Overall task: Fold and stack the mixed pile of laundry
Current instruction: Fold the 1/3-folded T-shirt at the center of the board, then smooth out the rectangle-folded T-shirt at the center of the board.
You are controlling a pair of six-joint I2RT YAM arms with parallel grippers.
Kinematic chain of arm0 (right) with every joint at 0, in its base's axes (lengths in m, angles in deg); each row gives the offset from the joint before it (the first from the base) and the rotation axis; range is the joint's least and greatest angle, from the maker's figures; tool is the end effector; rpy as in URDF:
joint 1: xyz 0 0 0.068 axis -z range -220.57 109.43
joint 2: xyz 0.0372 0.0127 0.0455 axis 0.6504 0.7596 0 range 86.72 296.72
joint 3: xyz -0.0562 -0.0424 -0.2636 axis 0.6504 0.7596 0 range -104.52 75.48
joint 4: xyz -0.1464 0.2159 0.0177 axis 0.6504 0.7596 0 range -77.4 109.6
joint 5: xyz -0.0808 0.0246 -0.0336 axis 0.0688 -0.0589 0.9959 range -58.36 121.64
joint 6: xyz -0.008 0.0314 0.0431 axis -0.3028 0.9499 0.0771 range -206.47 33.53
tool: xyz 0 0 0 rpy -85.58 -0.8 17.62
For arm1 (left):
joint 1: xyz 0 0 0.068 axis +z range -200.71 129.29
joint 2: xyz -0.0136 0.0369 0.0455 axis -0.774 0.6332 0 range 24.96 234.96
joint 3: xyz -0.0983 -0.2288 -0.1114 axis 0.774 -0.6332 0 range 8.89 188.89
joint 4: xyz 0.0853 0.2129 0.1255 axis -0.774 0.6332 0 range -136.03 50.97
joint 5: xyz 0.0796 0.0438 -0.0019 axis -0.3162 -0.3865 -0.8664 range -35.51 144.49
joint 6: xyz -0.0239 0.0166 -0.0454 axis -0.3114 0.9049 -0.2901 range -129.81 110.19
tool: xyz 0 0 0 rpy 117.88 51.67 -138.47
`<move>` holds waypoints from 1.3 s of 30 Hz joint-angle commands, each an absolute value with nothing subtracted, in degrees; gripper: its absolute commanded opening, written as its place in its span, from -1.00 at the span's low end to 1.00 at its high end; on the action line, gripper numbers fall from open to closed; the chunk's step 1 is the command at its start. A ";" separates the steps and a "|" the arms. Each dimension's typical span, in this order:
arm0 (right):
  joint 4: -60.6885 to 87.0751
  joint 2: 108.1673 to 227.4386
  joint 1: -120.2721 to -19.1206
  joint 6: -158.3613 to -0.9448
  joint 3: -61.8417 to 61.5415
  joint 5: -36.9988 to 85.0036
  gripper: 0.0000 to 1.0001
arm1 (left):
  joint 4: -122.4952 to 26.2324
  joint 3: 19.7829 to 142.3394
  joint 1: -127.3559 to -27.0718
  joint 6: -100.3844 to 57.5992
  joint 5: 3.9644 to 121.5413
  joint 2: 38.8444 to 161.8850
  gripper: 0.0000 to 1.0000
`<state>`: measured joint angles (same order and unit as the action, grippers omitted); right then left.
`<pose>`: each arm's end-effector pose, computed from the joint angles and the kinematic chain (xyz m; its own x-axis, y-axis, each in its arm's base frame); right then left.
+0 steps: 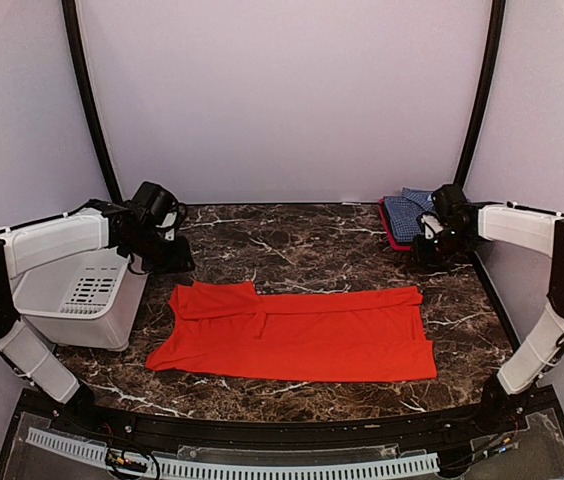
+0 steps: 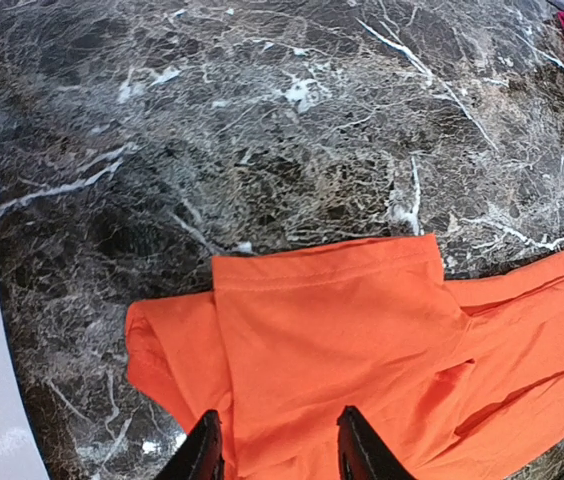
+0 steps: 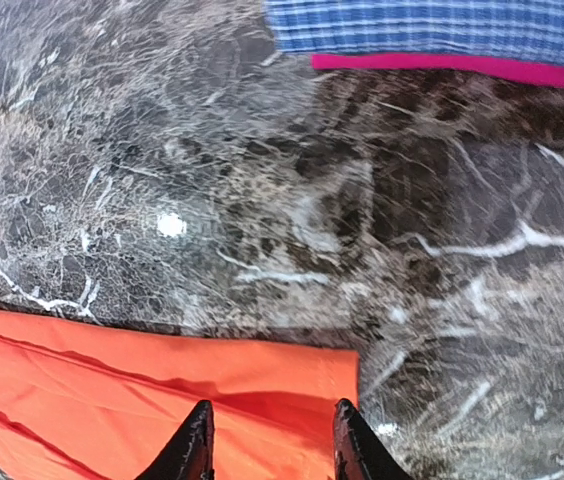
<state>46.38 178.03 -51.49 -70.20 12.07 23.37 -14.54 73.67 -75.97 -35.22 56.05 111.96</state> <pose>0.3156 0.0661 0.2197 -0.9010 0.1085 -0.4200 -0.0022 0.9671 0.2545 0.2894 -0.1376 0.2517 -0.8477 -0.0743 -0.5252 0.0856 0.9580 -0.2737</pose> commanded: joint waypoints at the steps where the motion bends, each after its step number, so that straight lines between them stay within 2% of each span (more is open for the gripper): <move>1: 47.36 182.39 -53.98 -72.82 9.93 22.78 -0.26 | -15.42 75.67 -76.46 -32.44 61.08 116.32 -0.23; 6: 47.48 183.19 -54.26 -73.52 12.20 23.27 -0.21 | -15.70 75.68 -77.32 -31.91 61.38 119.28 -0.22; 13: 49.29 186.44 -55.30 -71.82 14.10 22.76 -0.33 | -15.99 73.79 -77.35 -31.94 60.91 120.26 -0.18; 16: 48.65 186.36 -55.85 -70.99 15.86 23.02 -0.33 | -17.04 74.47 -77.46 -31.42 62.69 120.84 -0.16; 22: 48.99 184.45 -55.94 -71.17 15.99 23.95 -0.31 | -20.43 78.41 -82.51 -26.42 66.93 123.19 -0.06; 25: 49.80 183.57 -55.95 -71.26 15.58 24.22 -0.29 | -20.85 81.64 -85.77 -23.13 68.54 125.49 -0.06; 30: 51.19 180.82 -55.94 -71.61 16.27 24.12 -0.16 | -20.69 85.61 -89.93 -18.25 70.26 130.05 -0.07; 39: 51.91 180.65 -55.95 -69.39 17.30 26.61 -0.14 | -18.17 93.50 -92.33 -10.57 69.23 138.51 -0.11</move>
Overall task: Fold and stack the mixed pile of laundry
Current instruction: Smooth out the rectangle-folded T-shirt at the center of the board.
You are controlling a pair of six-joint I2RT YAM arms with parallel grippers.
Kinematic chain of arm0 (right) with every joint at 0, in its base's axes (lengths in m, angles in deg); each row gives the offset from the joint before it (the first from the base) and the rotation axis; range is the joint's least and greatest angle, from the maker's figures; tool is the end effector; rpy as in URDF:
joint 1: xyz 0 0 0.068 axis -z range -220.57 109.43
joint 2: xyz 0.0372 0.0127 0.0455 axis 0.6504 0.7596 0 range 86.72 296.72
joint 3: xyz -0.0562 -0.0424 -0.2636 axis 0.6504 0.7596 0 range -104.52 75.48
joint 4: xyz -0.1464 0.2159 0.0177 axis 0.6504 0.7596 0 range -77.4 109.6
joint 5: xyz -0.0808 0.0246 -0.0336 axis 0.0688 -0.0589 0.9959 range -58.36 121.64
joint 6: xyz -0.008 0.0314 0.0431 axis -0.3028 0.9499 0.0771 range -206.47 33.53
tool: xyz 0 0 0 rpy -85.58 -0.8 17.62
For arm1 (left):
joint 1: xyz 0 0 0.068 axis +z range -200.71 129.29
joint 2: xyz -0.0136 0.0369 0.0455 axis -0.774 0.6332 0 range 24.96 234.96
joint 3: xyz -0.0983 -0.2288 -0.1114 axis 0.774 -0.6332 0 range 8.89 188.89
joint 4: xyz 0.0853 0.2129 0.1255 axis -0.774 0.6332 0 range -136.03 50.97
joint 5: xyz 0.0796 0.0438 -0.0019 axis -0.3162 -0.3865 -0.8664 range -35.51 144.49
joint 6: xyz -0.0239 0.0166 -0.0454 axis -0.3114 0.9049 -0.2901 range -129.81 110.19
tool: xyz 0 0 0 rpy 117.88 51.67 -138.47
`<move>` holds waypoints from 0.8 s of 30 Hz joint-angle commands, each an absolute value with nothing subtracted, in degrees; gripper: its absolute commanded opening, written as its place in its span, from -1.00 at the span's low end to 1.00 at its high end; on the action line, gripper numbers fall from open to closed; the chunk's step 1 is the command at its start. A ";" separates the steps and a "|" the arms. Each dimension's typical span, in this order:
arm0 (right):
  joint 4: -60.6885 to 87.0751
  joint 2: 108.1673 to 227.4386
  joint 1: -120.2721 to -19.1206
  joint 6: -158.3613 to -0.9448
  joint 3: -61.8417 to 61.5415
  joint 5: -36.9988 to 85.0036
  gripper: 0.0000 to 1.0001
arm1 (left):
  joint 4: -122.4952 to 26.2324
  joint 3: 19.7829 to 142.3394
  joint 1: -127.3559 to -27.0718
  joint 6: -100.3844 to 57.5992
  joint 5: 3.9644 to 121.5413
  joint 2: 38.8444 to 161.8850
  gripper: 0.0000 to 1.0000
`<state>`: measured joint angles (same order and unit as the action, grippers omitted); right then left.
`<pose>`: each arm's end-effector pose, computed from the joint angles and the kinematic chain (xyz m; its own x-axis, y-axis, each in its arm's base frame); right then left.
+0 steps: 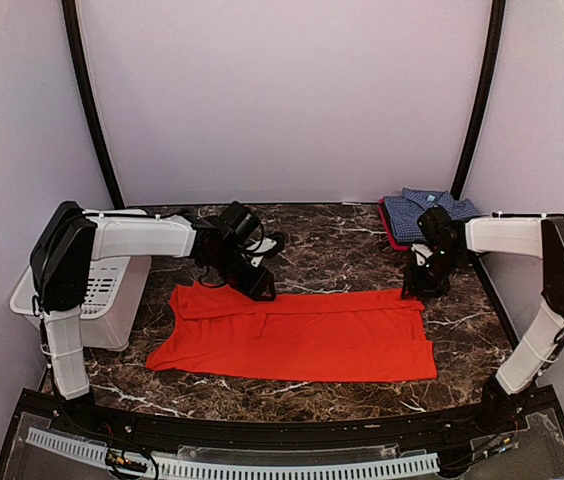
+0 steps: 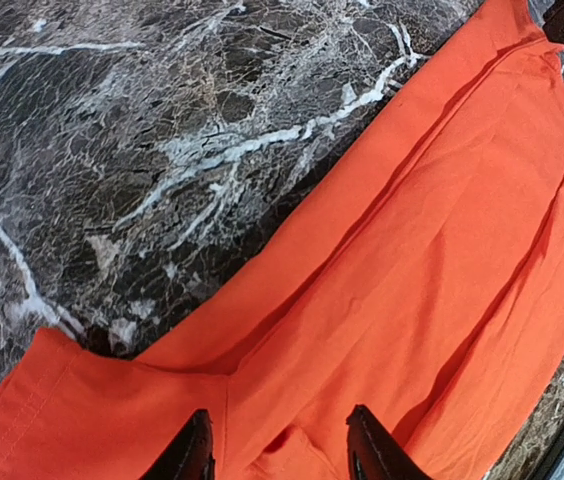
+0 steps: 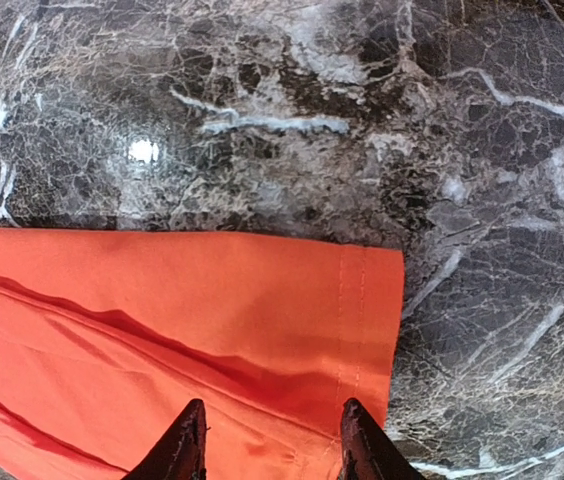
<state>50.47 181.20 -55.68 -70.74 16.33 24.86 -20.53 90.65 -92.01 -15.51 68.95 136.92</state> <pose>0.2951 0.0840 0.1794 -0.9687 0.0173 -0.2476 -0.0304 0.9818 0.1872 0.3110 -0.2850 0.1973 -0.6915 0.4795 -0.5403 0.6795 0.6857 -0.2611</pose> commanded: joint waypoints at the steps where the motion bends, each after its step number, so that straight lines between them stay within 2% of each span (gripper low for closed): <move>1: 51.90 180.39 -55.91 -69.27 17.44 26.94 -0.14 | -18.12 93.88 -92.43 -10.27 69.43 138.77 -0.11; 8: 52.33 181.69 -55.95 -68.99 17.58 28.83 -0.10 | -16.40 95.81 -93.08 -5.99 70.00 141.53 -0.04; 12: 52.39 182.67 -55.95 -68.81 17.61 29.09 -0.17 | -15.46 96.44 -93.51 -4.30 70.10 142.69 -0.04; 24: 52.30 183.60 -55.95 -68.88 17.74 28.58 -0.73 | -14.77 98.20 -93.77 -2.51 67.08 145.40 -0.19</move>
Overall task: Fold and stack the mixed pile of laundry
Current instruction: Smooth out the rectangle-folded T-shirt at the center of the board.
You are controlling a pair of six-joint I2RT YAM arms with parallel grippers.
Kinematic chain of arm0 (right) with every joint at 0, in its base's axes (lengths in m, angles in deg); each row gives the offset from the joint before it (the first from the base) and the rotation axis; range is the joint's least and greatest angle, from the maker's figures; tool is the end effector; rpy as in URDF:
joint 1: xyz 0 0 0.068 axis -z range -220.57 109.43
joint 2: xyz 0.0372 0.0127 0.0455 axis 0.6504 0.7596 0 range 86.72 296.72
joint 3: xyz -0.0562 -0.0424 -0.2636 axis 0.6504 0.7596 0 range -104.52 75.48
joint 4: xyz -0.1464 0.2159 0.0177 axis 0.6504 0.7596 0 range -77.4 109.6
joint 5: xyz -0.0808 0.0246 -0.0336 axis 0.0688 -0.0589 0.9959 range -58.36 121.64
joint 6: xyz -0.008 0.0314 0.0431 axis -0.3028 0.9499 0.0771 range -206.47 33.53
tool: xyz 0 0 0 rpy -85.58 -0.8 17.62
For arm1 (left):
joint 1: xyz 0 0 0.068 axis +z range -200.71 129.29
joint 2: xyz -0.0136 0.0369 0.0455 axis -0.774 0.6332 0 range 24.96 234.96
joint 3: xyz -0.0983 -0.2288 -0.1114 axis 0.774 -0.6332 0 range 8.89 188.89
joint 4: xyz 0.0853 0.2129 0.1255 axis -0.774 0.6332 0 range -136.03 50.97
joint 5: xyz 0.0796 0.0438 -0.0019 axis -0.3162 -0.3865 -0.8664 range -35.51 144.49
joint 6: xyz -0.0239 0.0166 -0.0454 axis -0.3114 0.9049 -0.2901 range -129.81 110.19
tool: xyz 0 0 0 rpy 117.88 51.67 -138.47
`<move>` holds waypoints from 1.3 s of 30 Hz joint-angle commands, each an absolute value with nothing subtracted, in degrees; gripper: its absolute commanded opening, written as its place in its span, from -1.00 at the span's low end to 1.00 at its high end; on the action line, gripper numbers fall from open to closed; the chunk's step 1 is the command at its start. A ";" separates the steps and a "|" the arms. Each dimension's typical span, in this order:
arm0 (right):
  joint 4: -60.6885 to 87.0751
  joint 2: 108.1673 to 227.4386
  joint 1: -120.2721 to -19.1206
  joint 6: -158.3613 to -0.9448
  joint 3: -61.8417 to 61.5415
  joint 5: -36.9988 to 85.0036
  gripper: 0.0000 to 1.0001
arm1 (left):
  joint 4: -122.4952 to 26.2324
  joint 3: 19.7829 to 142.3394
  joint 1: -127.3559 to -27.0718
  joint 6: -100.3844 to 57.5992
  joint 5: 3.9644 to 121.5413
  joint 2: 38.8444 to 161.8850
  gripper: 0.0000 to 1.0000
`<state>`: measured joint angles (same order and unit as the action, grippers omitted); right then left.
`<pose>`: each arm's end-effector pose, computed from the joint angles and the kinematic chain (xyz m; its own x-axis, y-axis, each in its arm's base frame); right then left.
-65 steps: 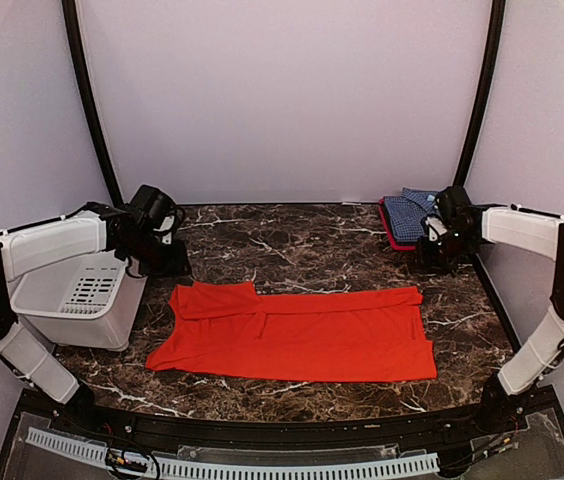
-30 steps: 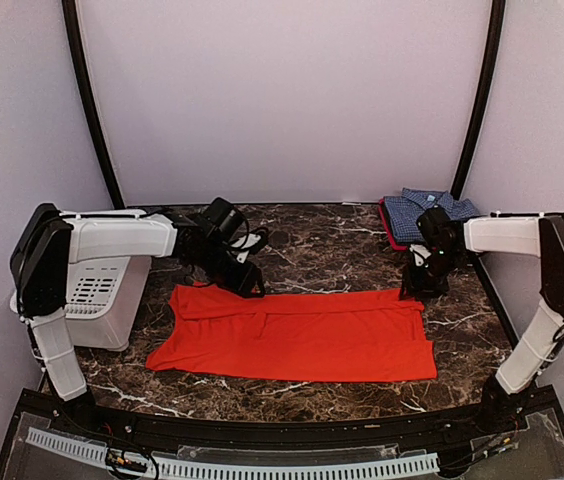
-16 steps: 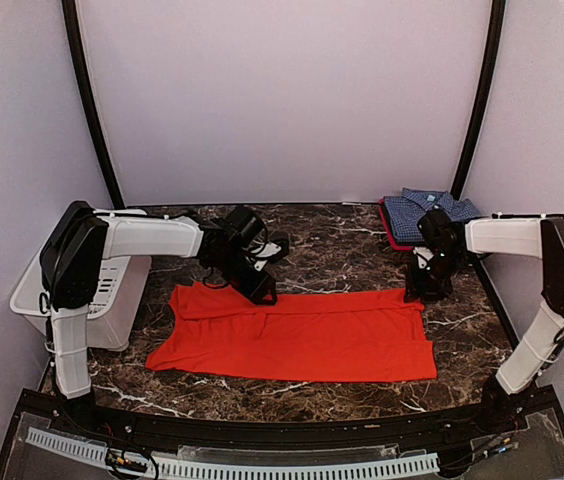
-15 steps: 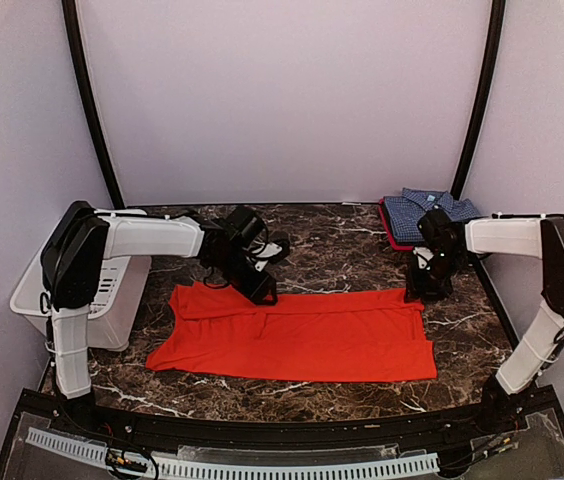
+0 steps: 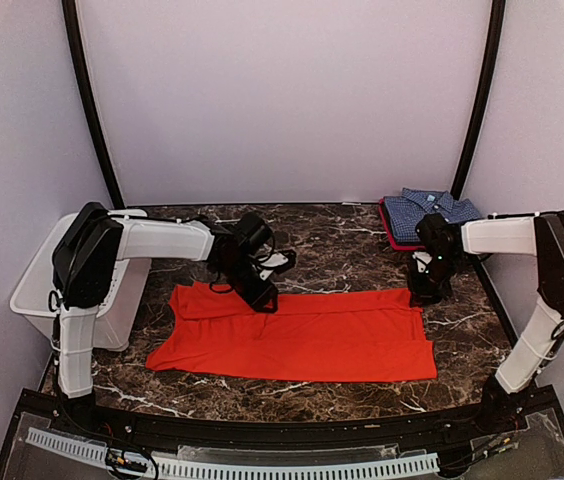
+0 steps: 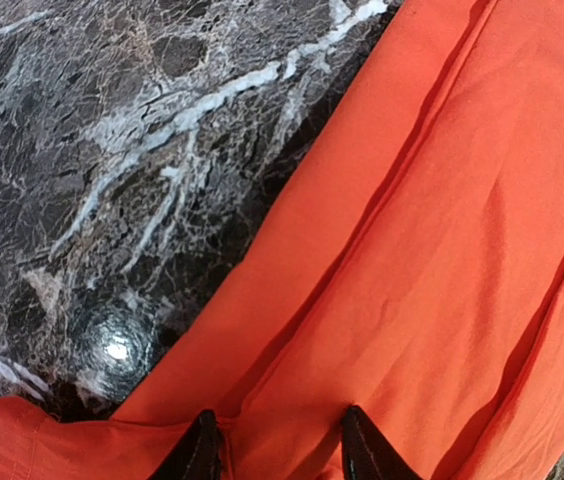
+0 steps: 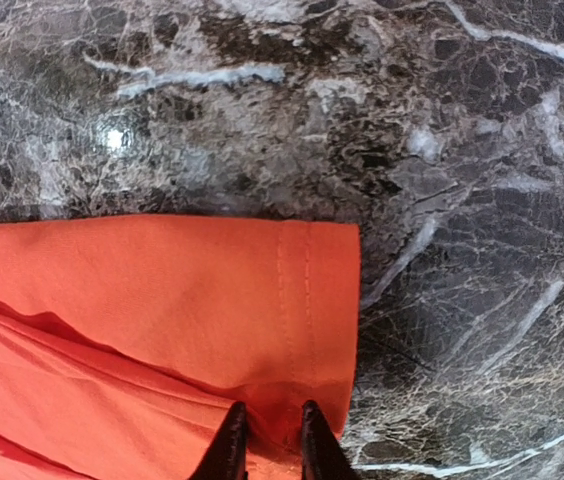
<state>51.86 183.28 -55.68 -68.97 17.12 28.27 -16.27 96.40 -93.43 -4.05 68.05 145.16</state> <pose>0.2925 0.0811 0.1646 -0.9807 0.0461 -0.1899 0.0234 0.9925 0.1201 0.3188 -0.3057 0.1635 -0.5739 0.6627 -0.4811 0.8008 0.5771 -0.1603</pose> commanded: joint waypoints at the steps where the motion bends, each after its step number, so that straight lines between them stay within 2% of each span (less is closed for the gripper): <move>1: 52.32 183.59 -55.95 -68.93 17.66 28.59 -0.80 | -14.71 98.28 -93.78 -2.43 67.15 145.55 -0.29; 2: 52.39 183.50 -55.95 -68.96 17.65 28.65 -0.87 | -14.62 98.34 -93.74 -2.30 67.15 145.55 -0.34; 4: 52.55 183.21 -55.94 -68.98 17.47 28.81 -1.00 | -14.20 98.55 -93.73 -2.14 66.94 145.50 -0.57; 8: 52.57 181.24 -55.92 -68.93 17.39 29.58 -1.00 | -12.79 99.39 -93.78 -2.12 65.79 145.19 -0.92; 10: 53.03 180.01 -55.95 -68.95 17.14 30.02 -1.00 | -12.24 99.71 -93.86 -2.27 65.24 144.75 -1.00; 22: 55.77 175.72 -55.95 -69.57 16.47 29.84 -1.00 | -11.95 99.08 -93.94 -2.57 65.15 141.41 -1.00; 23: 56.35 176.53 -55.95 -69.89 16.09 29.22 -0.88 | -12.33 98.94 -93.95 -2.53 65.18 141.41 -1.00; 26: 56.26 178.06 -56.28 -70.35 15.88 28.04 -0.32 | -12.57 98.89 -93.93 -2.63 65.36 141.84 -1.00; 28: 55.80 178.45 -56.30 -70.36 16.15 27.21 -0.16 | -12.76 98.83 -93.88 -2.75 65.36 142.07 -1.00; 39: 55.22 184.53 -56.22 -68.80 16.76 28.67 -0.26 | -13.20 98.84 -93.95 -2.92 65.75 142.53 -0.99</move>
<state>55.51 183.10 -55.92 -69.63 16.98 28.33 -13.34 98.78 -93.70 -2.72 65.17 145.25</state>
